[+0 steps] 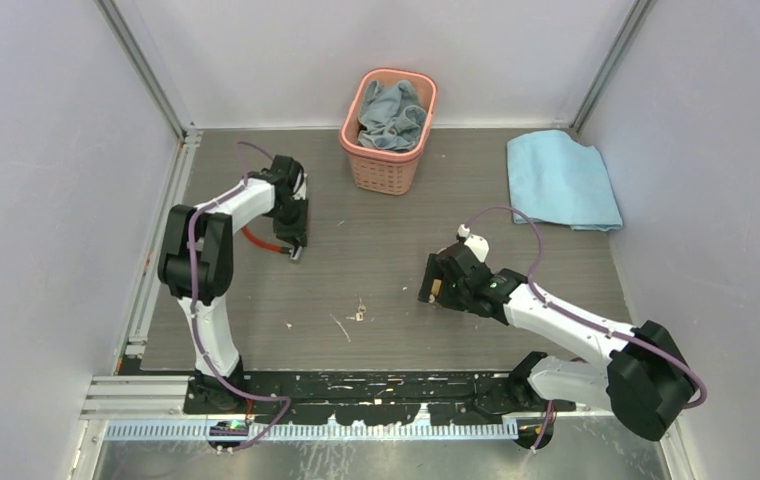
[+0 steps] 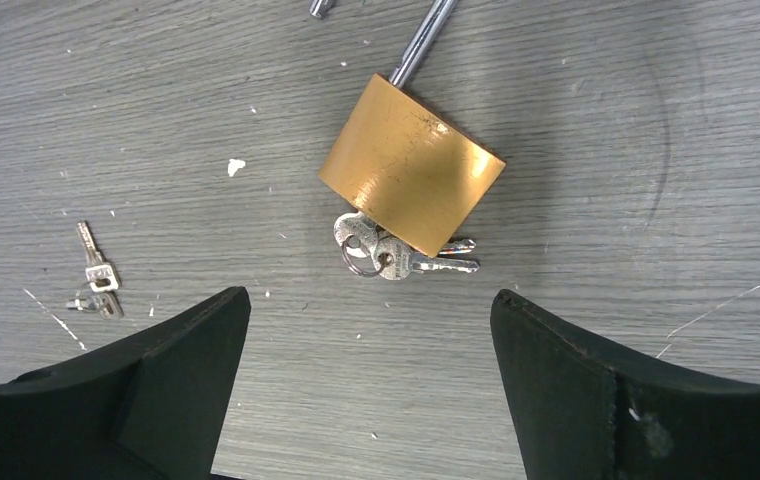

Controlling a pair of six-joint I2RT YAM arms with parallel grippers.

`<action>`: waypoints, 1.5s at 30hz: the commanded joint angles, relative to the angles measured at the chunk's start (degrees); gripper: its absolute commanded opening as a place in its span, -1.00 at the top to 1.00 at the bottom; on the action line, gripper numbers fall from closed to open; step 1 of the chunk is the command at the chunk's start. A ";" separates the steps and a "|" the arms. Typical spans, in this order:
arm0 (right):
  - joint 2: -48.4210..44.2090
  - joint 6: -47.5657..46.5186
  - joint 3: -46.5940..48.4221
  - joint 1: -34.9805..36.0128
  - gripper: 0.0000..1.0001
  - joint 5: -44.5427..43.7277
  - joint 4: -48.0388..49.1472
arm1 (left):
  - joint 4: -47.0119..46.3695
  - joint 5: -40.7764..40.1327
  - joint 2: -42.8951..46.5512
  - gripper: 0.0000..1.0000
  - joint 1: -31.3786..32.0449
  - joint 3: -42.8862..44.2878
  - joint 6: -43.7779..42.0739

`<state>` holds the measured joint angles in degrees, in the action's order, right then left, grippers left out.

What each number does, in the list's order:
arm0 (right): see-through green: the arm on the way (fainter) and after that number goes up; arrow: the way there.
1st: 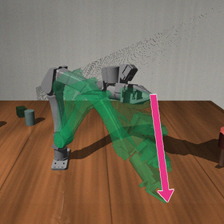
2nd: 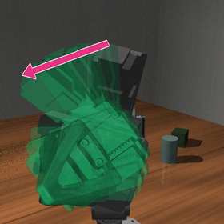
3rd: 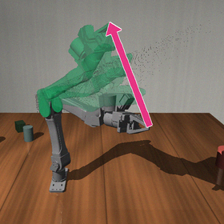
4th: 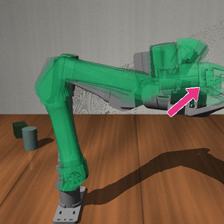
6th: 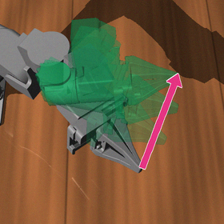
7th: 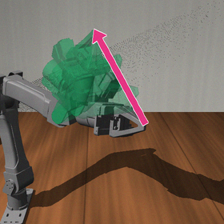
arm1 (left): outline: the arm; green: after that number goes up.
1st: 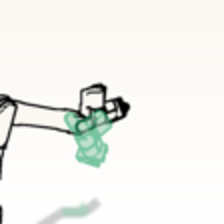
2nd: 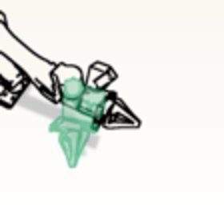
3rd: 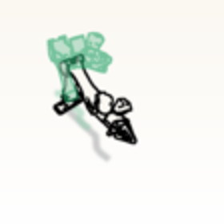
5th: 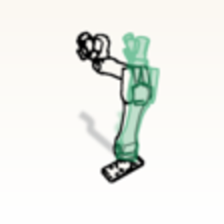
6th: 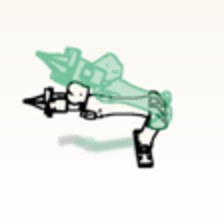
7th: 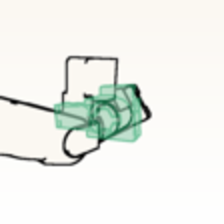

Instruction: Unlock with the key

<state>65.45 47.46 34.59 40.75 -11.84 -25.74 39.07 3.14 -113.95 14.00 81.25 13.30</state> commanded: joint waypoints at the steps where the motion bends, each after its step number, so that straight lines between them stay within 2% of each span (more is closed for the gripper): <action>1: -2.62 0.74 -0.31 0.11 -0.90 0.21 0.07 | -2.60 -0.24 6.69 0.52 0.87 -5.43 8.54; 5: -3.92 0.57 -1.14 0.12 -0.90 0.69 0.29 | -3.32 -2.50 9.74 0.52 4.34 -10.24 14.67; 7: -4.41 0.76 -1.61 0.12 -0.90 0.98 0.55 | -2.38 -7.05 10.67 0.53 6.41 -11.96 18.15; 12: -5.87 0.87 -2.19 0.12 -0.90 1.38 -0.16 | -5.66 -8.94 14.95 0.55 10.46 -19.24 29.37; 17: -7.52 1.12 -2.78 0.12 -0.90 1.24 -1.05 | -8.04 -15.99 22.10 0.55 15.79 -26.52 41.21; 23: -8.18 1.35 -2.95 0.07 -0.90 1.67 -1.45 | -12.60 -17.06 27.98 0.56 18.27 -34.44 50.34; 29: -7.80 1.16 -3.22 0.07 -0.90 2.98 -0.05 | -19.08 -17.61 30.08 0.55 21.60 -41.07 59.70; 35: -7.73 0.88 -2.87 0.12 -0.90 4.27 0.64 | -23.65 -16.00 28.05 0.49 23.79 -41.14 67.26; 40: -7.55 1.16 -2.77 0.07 -0.90 4.98 0.42 | -21.20 -19.73 27.65 0.42 26.65 -38.98 73.51; 45: -7.21 1.12 -3.02 0.12 -0.90 6.52 1.49 | -24.70 -23.59 27.36 0.32 26.79 -38.43 76.24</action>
<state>58.50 48.40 31.05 40.75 -7.09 -27.00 16.95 -15.88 -85.47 40.56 41.52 84.86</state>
